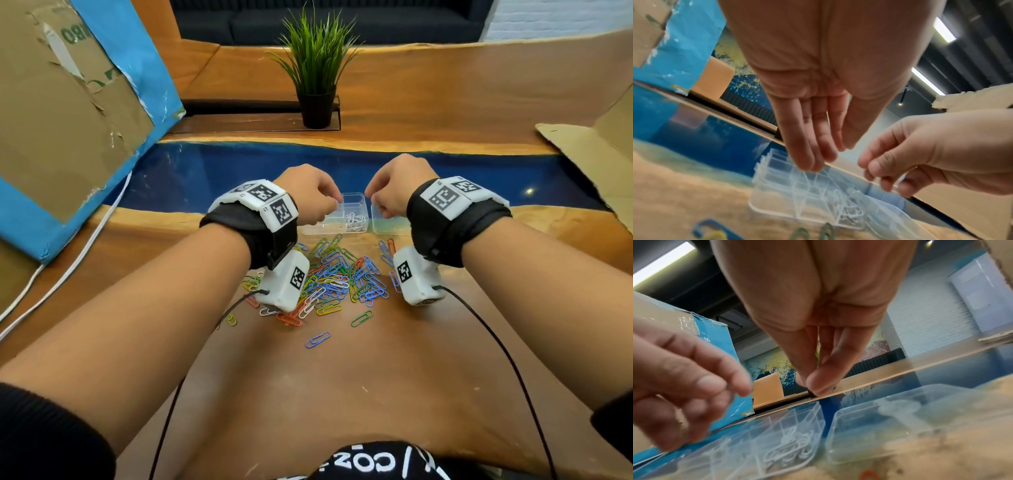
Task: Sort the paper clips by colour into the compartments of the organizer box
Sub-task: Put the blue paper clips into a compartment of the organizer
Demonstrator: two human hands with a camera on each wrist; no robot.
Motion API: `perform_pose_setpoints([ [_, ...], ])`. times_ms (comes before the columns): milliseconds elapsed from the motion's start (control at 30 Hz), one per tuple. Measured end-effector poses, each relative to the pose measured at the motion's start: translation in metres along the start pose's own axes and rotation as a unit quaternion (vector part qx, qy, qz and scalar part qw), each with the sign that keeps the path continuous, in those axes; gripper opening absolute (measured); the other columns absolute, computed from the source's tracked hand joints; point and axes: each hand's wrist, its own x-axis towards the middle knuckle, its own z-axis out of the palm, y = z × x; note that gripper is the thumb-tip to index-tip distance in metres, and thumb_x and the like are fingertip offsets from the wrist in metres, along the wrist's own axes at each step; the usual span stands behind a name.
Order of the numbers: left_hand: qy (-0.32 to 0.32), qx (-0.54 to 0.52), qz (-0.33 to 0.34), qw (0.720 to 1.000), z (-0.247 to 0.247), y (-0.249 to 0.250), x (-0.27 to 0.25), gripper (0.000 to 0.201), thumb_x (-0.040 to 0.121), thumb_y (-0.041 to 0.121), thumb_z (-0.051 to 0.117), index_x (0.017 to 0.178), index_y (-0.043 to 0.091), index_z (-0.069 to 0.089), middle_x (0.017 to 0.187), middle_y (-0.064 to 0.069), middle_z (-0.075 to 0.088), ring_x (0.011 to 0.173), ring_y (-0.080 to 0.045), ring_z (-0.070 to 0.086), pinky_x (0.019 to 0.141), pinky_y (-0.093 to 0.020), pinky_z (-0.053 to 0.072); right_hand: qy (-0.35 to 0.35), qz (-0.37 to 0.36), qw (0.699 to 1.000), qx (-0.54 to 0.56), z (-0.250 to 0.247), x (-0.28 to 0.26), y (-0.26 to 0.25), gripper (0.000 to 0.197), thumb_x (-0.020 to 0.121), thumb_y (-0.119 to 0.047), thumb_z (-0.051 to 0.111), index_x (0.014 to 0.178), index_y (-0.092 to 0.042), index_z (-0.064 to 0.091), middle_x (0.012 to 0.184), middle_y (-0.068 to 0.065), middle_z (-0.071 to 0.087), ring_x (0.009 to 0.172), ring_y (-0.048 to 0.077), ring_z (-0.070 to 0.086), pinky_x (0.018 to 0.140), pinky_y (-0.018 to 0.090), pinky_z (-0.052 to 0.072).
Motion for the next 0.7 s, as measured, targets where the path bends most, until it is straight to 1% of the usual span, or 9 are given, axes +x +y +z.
perform_pose_setpoints([
  [67,-0.025,0.021,0.003,0.999,-0.004,-0.002,-0.006,0.007,0.088,0.021,0.058,0.088,0.021,0.065,0.07,0.003,0.066,0.059,-0.012,0.064,0.064,-0.023,0.054,-0.022,-0.019,0.999,-0.035,-0.003,-0.007,0.002,0.021,0.085,-0.007,0.061,0.074,-0.021,0.07,0.063,0.0,0.066,0.058,0.016,0.064,0.072,0.028,0.058],
  [167,-0.079,0.08,0.003,0.994,-0.005,-0.005,-0.012,0.009,0.084,0.028,0.065,0.081,0.021,0.068,0.065,0.002,0.067,0.052,-0.009,0.063,0.062,-0.022,0.054,-0.081,-0.057,0.989,-0.11,-0.003,-0.021,0.002,0.017,0.08,-0.011,0.068,0.066,-0.022,0.07,0.038,-0.008,0.057,0.045,0.009,0.057,0.059,0.021,0.052],
  [233,-0.1,0.118,0.005,0.988,-0.002,-0.007,-0.015,0.011,0.082,0.031,0.068,0.076,0.022,0.069,0.059,0.004,0.065,0.046,-0.006,0.06,0.058,-0.02,0.052,-0.119,-0.069,0.978,-0.157,0.001,-0.03,0.001,0.016,0.075,-0.015,0.072,0.061,-0.021,0.069,0.034,-0.008,0.054,0.042,0.006,0.055,0.057,0.02,0.051],
  [367,-0.103,0.157,0.038,0.982,0.011,0.001,-0.019,0.013,0.079,0.032,0.071,0.074,0.02,0.07,0.053,0.007,0.06,0.032,0.004,0.05,0.052,-0.017,0.049,-0.157,-0.084,0.959,-0.22,0.016,-0.041,-0.001,0.014,0.07,-0.031,0.079,0.074,-0.018,0.076,0.05,-0.007,0.059,0.057,0.011,0.059,0.066,0.025,0.054],
  [433,-0.113,0.172,0.056,0.977,0.019,0.008,-0.021,0.014,0.078,0.034,0.071,0.076,0.02,0.071,0.061,0.004,0.065,0.041,0.003,0.054,0.054,-0.018,0.048,-0.156,-0.095,0.957,-0.227,0.023,-0.042,-0.002,0.018,0.072,-0.03,0.078,0.084,-0.017,0.076,0.064,-0.003,0.062,0.066,0.014,0.058,0.07,0.027,0.054],
  [500,-0.116,0.186,0.071,0.973,0.027,0.015,-0.021,0.013,0.076,0.036,0.072,0.076,0.023,0.07,0.073,0.002,0.069,0.06,-0.006,0.058,0.063,-0.025,0.051,-0.145,-0.105,0.954,-0.239,0.026,-0.043,-0.003,0.021,0.073,-0.029,0.076,0.09,-0.016,0.074,0.075,0.002,0.063,0.072,0.017,0.057,0.067,0.026,0.05],
  [567,-0.121,0.199,0.083,0.969,0.034,0.022,-0.021,0.015,0.076,0.034,0.073,0.081,0.021,0.072,0.077,0.001,0.068,0.072,-0.014,0.059,0.06,-0.023,0.047,-0.142,-0.105,0.955,-0.24,0.027,-0.043,-0.002,0.022,0.073,-0.027,0.074,0.091,-0.015,0.072,0.077,0.004,0.061,0.072,0.021,0.056,0.063,0.025,0.044],
  [633,-0.126,0.216,0.088,0.964,0.04,0.026,-0.021,0.02,0.074,0.033,0.074,0.087,0.017,0.073,0.078,0.0,0.067,0.074,-0.016,0.059,0.056,-0.022,0.043,-0.154,-0.093,0.957,-0.226,0.027,-0.043,0.0,0.019,0.072,-0.024,0.073,0.089,-0.016,0.071,0.079,0.004,0.064,0.074,0.023,0.061,0.064,0.026,0.047],
  [700,-0.124,0.229,0.089,0.961,0.045,0.029,-0.021,0.023,0.072,0.034,0.077,0.086,0.016,0.073,0.07,0.002,0.062,0.07,-0.017,0.057,0.056,-0.023,0.043,-0.169,-0.081,0.96,-0.209,0.026,-0.044,0.002,0.013,0.07,-0.022,0.073,0.083,-0.019,0.07,0.079,0.004,0.068,0.077,0.023,0.065,0.068,0.027,0.052],
])
